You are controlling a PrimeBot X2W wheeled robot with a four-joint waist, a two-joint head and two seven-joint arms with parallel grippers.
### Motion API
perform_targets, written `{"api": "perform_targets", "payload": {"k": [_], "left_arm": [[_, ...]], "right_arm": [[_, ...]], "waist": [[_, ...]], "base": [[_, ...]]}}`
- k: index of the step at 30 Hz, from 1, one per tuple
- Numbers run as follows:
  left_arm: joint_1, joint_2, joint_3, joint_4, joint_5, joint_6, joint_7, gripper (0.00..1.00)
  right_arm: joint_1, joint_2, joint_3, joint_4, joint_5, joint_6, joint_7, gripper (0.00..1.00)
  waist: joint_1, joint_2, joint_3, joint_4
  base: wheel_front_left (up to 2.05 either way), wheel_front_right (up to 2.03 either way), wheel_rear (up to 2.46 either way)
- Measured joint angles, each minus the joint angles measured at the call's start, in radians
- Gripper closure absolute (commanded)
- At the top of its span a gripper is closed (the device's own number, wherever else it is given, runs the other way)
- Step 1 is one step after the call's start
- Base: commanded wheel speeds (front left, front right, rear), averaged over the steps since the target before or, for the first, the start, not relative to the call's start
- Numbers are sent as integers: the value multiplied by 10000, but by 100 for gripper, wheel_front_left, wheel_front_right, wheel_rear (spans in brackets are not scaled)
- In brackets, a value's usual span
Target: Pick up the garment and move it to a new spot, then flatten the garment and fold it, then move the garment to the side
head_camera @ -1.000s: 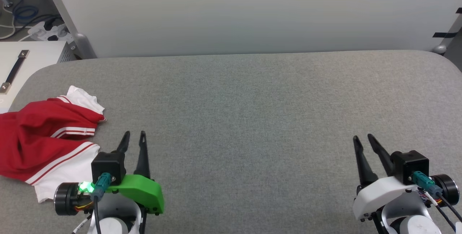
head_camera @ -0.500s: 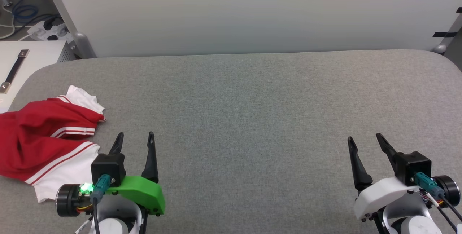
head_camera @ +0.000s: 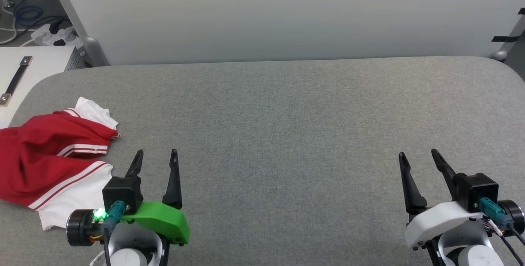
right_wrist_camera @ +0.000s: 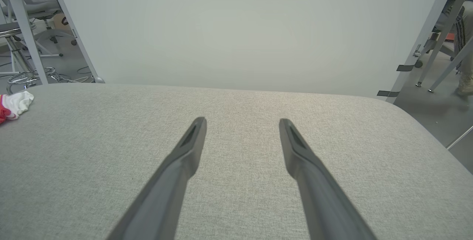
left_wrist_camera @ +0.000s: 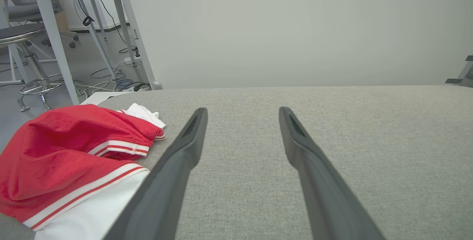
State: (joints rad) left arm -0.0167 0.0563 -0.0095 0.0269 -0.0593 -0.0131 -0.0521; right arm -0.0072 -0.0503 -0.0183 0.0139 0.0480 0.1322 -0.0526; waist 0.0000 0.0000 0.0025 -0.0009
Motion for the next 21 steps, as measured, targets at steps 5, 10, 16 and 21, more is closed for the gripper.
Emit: {"api": "perform_targets", "payload": {"k": [5,10,16,21], "left_arm": [[1,0,-42,10,-184,-17,-92,0],[1,0,-65,6,-286,-94,-190,0],[1,0,-86,-40,-382,-107,-311,0],[2,0,-105,-98,-433,-182,-414,0]], "right_arm": [[0,0,-4,-61,56,0,-102,0],[-1,0,-31,-115,115,0,-190,0],[-3,0,-48,-174,134,0,-328,0],[-3,0,-42,-226,192,0,-435,0]], "waist": [[0,1,10,9],[0,0,17,20],[0,0,6,38],[0,0,-6,53]], "base": [[0,0,0],[0,0,0],[0,0,0],[0,0,0]]}}
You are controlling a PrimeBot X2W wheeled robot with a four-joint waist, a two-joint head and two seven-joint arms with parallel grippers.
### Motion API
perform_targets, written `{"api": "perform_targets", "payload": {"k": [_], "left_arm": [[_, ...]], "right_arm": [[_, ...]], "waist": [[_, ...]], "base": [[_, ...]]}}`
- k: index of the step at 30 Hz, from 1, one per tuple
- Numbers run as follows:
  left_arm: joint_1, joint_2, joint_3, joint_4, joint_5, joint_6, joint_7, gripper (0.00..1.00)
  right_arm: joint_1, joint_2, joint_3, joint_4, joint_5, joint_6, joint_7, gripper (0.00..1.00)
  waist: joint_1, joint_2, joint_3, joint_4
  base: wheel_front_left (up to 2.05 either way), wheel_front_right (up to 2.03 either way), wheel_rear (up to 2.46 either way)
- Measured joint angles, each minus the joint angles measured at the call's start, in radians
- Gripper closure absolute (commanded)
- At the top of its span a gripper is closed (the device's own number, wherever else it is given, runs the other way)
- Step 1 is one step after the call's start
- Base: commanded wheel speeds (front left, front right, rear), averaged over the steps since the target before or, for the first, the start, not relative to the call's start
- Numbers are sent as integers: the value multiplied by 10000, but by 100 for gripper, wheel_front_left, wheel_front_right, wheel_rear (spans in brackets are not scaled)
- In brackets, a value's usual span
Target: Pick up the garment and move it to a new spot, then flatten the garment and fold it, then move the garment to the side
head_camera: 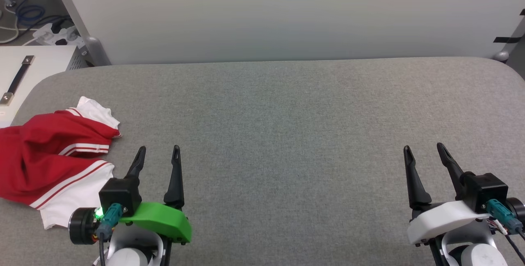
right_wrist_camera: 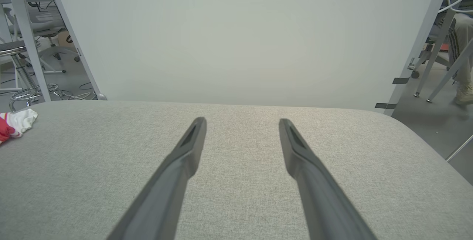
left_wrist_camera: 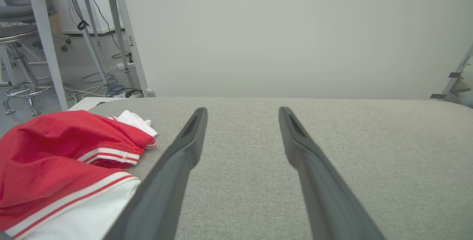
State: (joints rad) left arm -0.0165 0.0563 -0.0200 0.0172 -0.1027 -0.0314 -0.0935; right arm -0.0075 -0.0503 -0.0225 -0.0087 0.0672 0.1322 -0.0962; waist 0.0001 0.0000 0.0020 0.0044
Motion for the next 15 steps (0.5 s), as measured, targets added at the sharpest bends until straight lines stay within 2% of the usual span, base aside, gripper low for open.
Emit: {"api": "perform_targets", "payload": {"k": [15], "left_arm": [[8,0,-50,-4,-391,-102,-305,0]], "right_arm": [[1,0,33,-98,98,0,-303,0]], "waist": [[0,0,-9,17]], "base": [[0,0,0]]}}
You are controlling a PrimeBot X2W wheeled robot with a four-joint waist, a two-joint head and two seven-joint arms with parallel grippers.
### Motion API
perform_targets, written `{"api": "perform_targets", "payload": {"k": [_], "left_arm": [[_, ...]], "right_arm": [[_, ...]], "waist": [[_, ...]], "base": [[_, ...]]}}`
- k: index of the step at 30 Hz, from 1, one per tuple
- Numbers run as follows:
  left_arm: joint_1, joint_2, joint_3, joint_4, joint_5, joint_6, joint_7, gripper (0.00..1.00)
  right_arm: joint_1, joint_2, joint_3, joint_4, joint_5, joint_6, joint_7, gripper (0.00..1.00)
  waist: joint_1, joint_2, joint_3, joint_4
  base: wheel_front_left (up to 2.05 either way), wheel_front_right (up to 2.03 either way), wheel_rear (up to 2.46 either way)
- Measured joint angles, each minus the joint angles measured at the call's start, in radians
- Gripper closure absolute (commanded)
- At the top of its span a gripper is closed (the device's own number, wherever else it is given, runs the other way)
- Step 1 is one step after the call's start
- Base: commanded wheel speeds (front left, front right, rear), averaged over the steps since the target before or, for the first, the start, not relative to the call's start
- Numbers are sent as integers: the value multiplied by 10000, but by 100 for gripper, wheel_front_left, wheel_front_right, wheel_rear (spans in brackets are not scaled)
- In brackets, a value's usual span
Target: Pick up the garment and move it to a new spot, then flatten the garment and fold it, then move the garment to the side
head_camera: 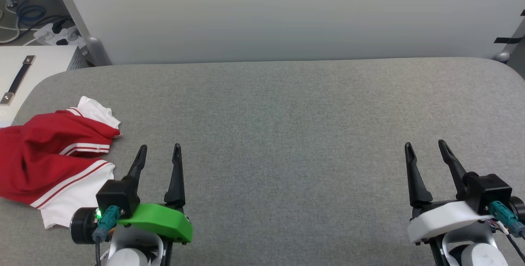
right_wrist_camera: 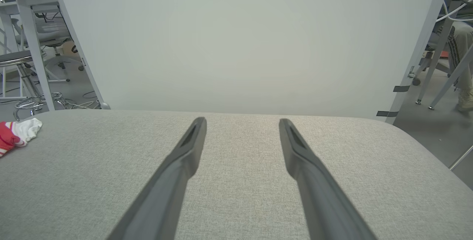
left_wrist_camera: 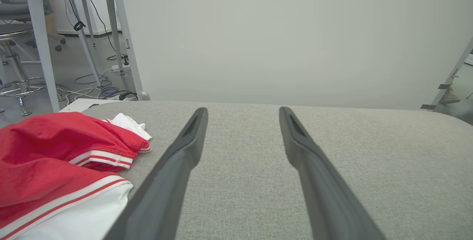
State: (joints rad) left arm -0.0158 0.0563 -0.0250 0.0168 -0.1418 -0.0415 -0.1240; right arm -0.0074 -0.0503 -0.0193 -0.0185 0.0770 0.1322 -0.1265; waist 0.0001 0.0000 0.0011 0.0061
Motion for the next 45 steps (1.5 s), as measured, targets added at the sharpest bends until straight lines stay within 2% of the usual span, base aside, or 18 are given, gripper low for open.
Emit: {"api": "perform_targets", "payload": {"k": [18,45], "left_arm": [[15,-2,-299,713,-299,-165,-384,0],[16,-4,-456,980,-663,-426,-932,0]], "right_arm": [[0,2,-19,433,40,0,-372,0],[-55,4,-52,520,234,0,-917,0]], "waist": [[0,0,13,28],[0,0,205,106]], "base": [[0,0,0],[0,0,0]]}}
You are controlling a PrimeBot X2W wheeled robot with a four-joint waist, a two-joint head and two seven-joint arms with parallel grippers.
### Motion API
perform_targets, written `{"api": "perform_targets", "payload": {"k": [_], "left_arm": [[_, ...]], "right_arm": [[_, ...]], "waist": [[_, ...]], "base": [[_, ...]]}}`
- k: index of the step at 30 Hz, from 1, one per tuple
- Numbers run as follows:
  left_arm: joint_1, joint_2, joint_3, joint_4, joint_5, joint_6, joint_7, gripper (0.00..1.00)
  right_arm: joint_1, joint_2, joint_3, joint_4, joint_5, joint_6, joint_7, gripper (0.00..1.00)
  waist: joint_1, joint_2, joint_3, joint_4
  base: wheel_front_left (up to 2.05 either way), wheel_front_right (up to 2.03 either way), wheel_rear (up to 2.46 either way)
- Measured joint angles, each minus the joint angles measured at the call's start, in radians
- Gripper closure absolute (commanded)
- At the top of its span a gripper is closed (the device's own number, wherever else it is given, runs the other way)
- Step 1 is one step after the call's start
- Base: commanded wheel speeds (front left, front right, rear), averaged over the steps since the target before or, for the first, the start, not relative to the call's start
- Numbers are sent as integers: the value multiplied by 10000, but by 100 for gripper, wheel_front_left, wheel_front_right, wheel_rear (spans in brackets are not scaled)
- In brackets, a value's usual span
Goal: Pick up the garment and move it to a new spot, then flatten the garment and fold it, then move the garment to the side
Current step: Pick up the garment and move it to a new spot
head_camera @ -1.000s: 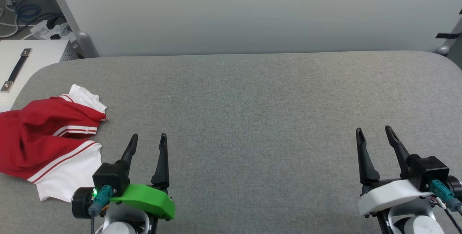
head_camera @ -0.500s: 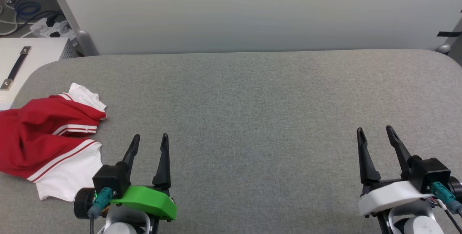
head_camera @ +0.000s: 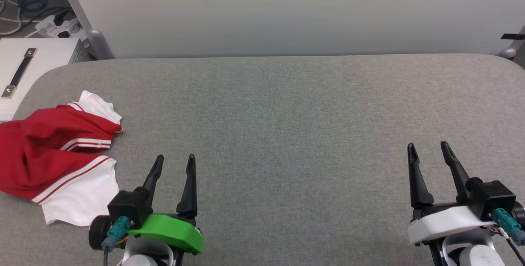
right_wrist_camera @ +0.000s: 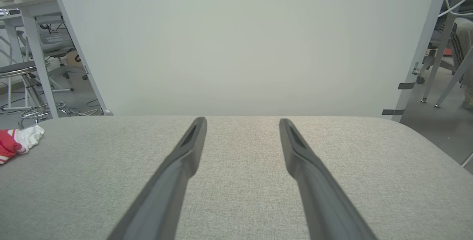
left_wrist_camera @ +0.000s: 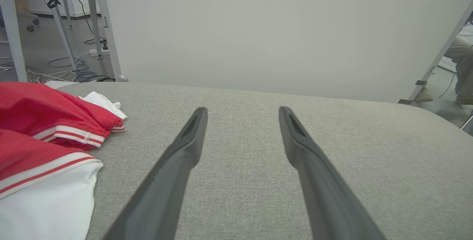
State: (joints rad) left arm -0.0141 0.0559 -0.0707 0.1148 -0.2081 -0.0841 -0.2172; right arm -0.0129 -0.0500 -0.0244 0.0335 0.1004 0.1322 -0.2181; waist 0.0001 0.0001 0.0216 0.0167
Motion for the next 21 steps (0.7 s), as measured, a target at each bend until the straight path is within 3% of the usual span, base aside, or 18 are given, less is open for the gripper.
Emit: {"api": "perform_targets", "payload": {"k": [12,21], "left_arm": [[-9,-2,-100,67,-268,-81,-228,0],[-11,-6,-73,117,-307,-132,-387,0]], "right_arm": [[0,0,84,23,105,0,-245,0],[4,2,447,79,121,0,-349,0]], "waist": [[0,0,86,360],[0,0,124,1292]], "base": [[0,0,0],[0,0,0]]}}
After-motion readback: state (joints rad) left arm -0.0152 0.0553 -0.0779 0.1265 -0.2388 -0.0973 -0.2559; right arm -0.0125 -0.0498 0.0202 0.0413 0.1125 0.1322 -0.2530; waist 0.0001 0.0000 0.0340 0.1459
